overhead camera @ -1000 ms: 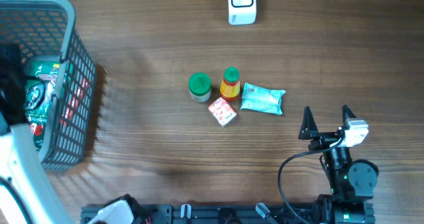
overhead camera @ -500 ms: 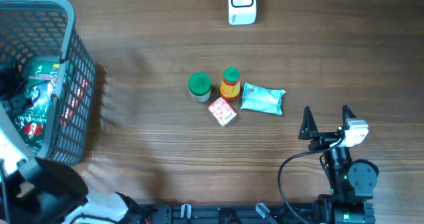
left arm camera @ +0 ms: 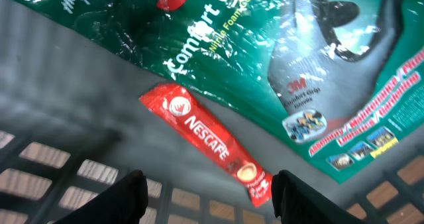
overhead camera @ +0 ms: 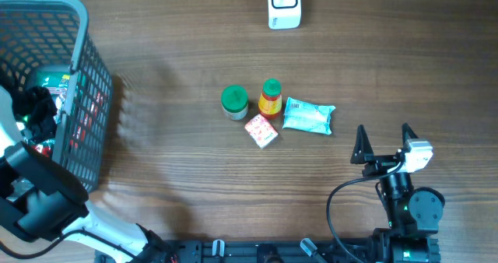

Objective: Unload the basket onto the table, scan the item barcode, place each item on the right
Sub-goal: 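Reach into the basket and grasp the red Nescafe stick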

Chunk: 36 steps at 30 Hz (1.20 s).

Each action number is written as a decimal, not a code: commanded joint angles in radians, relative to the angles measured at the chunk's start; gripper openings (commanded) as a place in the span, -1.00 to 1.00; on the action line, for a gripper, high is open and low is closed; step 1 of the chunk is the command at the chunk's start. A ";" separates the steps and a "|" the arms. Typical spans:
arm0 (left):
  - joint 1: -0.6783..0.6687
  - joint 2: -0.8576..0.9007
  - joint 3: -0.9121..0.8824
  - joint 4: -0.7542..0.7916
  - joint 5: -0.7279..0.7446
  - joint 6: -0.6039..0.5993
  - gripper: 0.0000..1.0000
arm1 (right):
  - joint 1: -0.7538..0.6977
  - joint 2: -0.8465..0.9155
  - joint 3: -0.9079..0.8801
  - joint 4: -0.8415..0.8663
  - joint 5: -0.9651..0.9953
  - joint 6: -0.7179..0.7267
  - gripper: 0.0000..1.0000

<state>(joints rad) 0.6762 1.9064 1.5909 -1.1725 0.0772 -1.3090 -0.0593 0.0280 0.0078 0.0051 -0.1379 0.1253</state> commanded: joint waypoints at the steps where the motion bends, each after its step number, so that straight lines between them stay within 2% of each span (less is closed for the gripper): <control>1: 0.002 0.014 -0.077 0.046 0.008 -0.055 0.29 | 0.006 0.001 -0.002 0.003 -0.006 -0.018 1.00; 16: -0.036 0.014 -0.308 0.298 0.009 -0.068 0.35 | 0.006 0.001 -0.002 0.003 -0.006 -0.018 0.99; 21: -0.053 0.021 -0.317 0.301 0.007 -0.068 0.29 | 0.006 0.001 -0.002 0.003 -0.006 -0.018 0.99; 26: -0.057 0.042 -0.318 0.286 -0.003 -0.068 0.11 | 0.006 0.001 -0.002 0.003 -0.006 -0.018 0.99; 29: -0.057 0.065 -0.318 0.278 -0.004 -0.068 -0.07 | 0.006 0.001 -0.002 0.003 -0.006 -0.018 0.99; 31: -0.057 0.077 -0.318 0.270 -0.004 -0.068 -0.30 | 0.006 0.001 -0.002 0.003 -0.006 -0.018 0.99; 34: -0.057 0.078 -0.318 0.263 -0.008 -0.068 -0.76 | 0.006 0.001 -0.002 0.003 -0.006 -0.018 0.99; 36: -0.056 0.078 -0.317 0.264 -0.007 -0.068 -0.92 | 0.006 0.001 -0.002 0.003 -0.006 -0.018 1.00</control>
<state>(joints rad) 0.6235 1.9171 1.2987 -0.9081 0.0792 -1.3777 -0.0593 0.0280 0.0078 0.0051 -0.1379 0.1253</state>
